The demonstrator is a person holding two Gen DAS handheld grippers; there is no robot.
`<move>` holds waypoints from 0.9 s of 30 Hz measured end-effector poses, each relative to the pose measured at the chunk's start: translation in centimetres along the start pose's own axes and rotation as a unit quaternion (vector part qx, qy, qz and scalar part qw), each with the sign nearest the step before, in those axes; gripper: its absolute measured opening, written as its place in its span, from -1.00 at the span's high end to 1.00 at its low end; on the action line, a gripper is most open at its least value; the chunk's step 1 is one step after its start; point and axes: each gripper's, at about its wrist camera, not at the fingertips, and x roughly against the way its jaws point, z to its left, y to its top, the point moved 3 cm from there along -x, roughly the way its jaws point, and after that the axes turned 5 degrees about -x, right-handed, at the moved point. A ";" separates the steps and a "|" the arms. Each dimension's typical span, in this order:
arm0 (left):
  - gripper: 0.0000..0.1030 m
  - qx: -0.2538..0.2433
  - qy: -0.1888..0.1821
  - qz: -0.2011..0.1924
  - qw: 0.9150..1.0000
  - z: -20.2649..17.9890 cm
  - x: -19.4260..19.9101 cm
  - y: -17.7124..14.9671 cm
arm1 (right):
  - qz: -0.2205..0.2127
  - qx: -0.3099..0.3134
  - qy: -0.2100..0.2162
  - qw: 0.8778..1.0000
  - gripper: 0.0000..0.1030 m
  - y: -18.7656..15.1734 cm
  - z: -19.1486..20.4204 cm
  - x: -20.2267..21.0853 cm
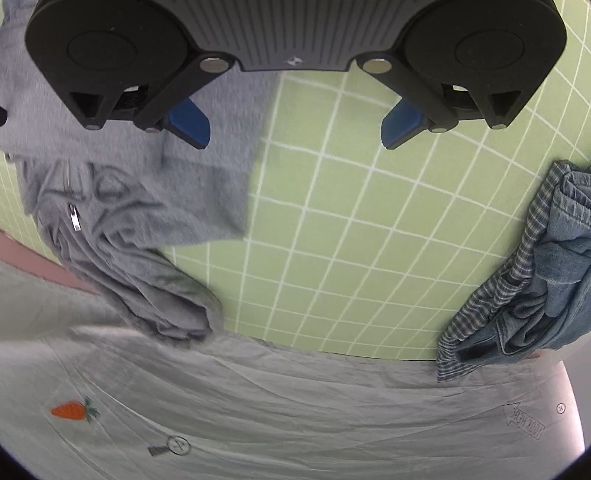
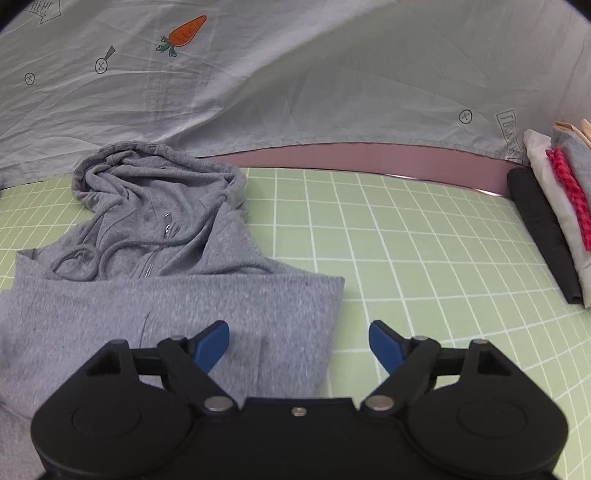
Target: Fold clothes
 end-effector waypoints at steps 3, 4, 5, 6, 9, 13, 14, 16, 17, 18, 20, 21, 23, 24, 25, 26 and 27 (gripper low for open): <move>-0.91 0.015 0.007 0.003 1.000 0.4 -1.9 2.6 | -0.006 0.009 0.000 1.000 -0.67 2.0 0.0 -2.1; -0.91 0.016 0.008 0.004 1.000 0.3 -2.6 3.4 | -0.009 0.012 0.001 1.000 -0.68 2.8 0.2 -2.8; -0.91 0.013 0.007 0.003 1.000 0.1 -3.4 4.4 | -0.014 0.013 0.002 1.000 -0.70 3.7 0.4 -3.6; -0.91 0.011 0.006 0.002 1.000 -0.1 -4.1 5.3 | -0.018 0.015 0.004 1.000 -0.74 4.6 0.6 -4.3; -0.91 0.003 -0.002 -0.003 1.000 -1.2 -6.3 8.3 | -0.033 0.016 0.009 0.999 -0.78 7.4 1.2 -7.0; -0.91 0.017 -0.024 -0.019 0.999 -2.4 -9.0 11.5 | -0.036 0.009 0.021 0.999 -0.78 10.8 2.2 -11.0; -0.91 0.018 -0.028 -0.022 0.999 -2.7 -9.6 12.2 | -0.035 0.009 0.025 0.999 -0.78 11.5 2.5 -11.9; -0.91 0.008 -0.021 -0.022 1.000 -3.5 -11.0 13.2 | -0.029 0.015 0.037 0.999 -0.79 12.7 3.3 -13.8; -0.91 0.000 -0.018 -0.019 1.000 -3.9 -11.7 13.5 | -0.024 0.022 0.039 0.999 -0.79 13.1 3.8 -14.7; -0.91 -0.008 -0.015 -0.016 1.000 -4.2 -12.4 13.8 | -0.021 0.030 0.037 0.999 -0.79 13.4 4.2 -15.5; -0.93 -0.024 -0.007 -0.018 1.000 -4.9 -13.1 14.0 | -0.014 0.047 0.041 0.998 -0.79 13.7 5.1 -16.9; -0.93 -0.033 -0.001 -0.021 0.999 -5.2 -13.3 14.1 | -0.010 0.055 0.045 0.997 -0.79 13.8 5.5 -17.4; -0.94 -0.050 0.006 -0.025 0.998 -5.7 -13.7 14.1 | -0.015 0.063 0.045 0.997 -0.81 14.0 5.9 -17.8; -0.94 -0.059 0.011 -0.027 0.998 -5.9 -13.8 14.0 | -0.017 0.066 0.044 0.997 -0.82 14.1 6.0 -18.0; -0.96 -0.066 0.014 -0.030 0.997 -6.1 -13.8 13.9 | -0.020 0.062 0.034 0.997 -0.82 14.2 5.7 -18.0; -0.97 -0.068 0.016 -0.032 0.997 -6.1 -13.8 13.9 | -0.023 0.058 0.023 0.998 -0.82 14.3 5.5 -18.1; -0.97 -0.069 0.020 -0.032 0.997 -6.0 -13.8 13.9 | -0.026 0.054 0.012 0.998 -0.82 14.3 5.2 -18.1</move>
